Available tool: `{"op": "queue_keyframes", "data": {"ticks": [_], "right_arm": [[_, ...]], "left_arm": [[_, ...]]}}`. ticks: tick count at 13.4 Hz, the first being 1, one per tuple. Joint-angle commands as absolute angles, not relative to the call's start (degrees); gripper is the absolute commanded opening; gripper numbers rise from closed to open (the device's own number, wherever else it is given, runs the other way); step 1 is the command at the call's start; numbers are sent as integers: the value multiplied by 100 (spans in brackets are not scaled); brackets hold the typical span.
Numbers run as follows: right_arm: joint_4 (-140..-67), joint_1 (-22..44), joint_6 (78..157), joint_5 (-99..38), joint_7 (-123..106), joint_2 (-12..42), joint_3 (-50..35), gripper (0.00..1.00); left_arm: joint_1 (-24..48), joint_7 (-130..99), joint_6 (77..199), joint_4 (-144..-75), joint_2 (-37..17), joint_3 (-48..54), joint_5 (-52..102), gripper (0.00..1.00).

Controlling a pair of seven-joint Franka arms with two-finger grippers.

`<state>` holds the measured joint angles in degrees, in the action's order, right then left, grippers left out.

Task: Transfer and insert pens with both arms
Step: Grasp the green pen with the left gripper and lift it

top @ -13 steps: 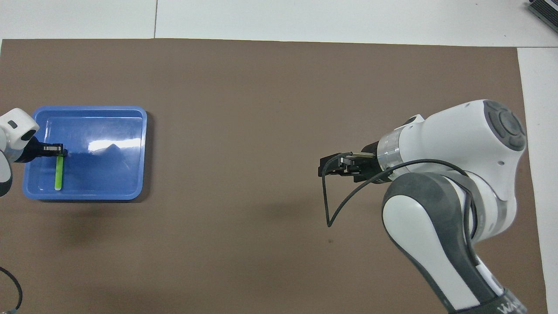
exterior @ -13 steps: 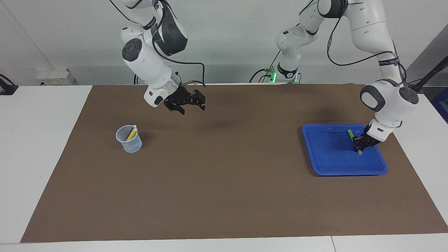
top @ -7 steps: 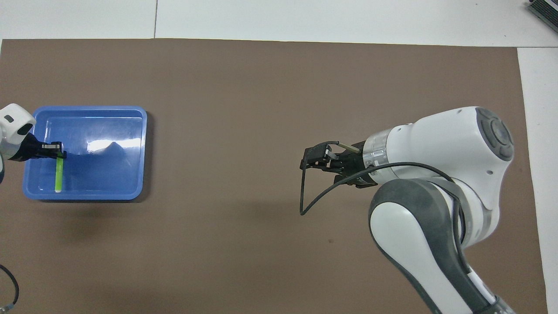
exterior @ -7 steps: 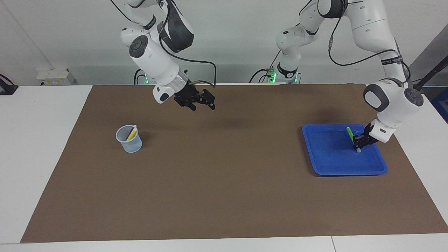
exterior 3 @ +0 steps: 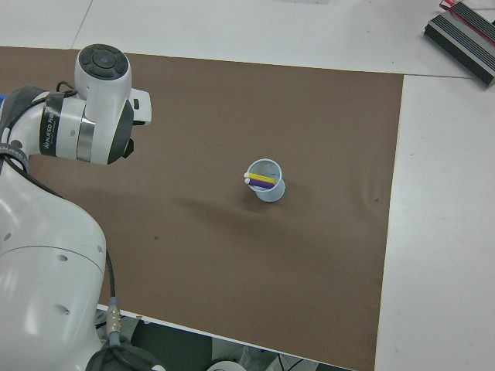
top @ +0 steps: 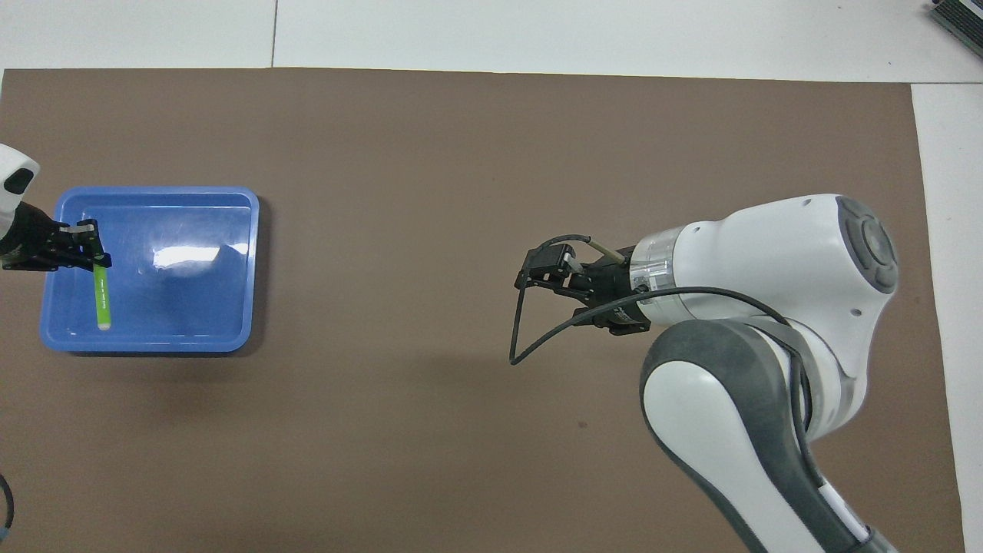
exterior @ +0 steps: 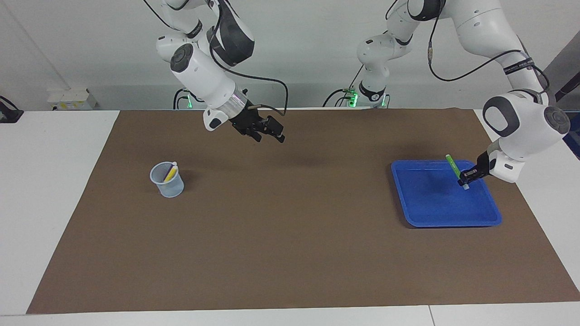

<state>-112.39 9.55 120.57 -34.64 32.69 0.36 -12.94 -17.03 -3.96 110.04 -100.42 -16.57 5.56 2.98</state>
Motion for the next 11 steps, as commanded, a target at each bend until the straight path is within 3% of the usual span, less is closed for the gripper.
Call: {"op": "queue_keyframes", "data": {"ticks": [1, 7, 11], "right_arm": [[-11294, 984, 12155, -3586, 3375, -26, -1292, 100], [-11294, 984, 12164, -3586, 3375, -18, -1292, 100], [-11294, 984, 12164, -3595, 3375, -18, -1292, 100]], "left_arm": [[-1573, -1175, 10443, -10055, -1214, 519, 832, 0], [-1556, -3275, 9888, -10107, -546, 571, 2151, 0], [-1170, -4795, 9826, -10247, -133, 598, 2689, 0]]}}
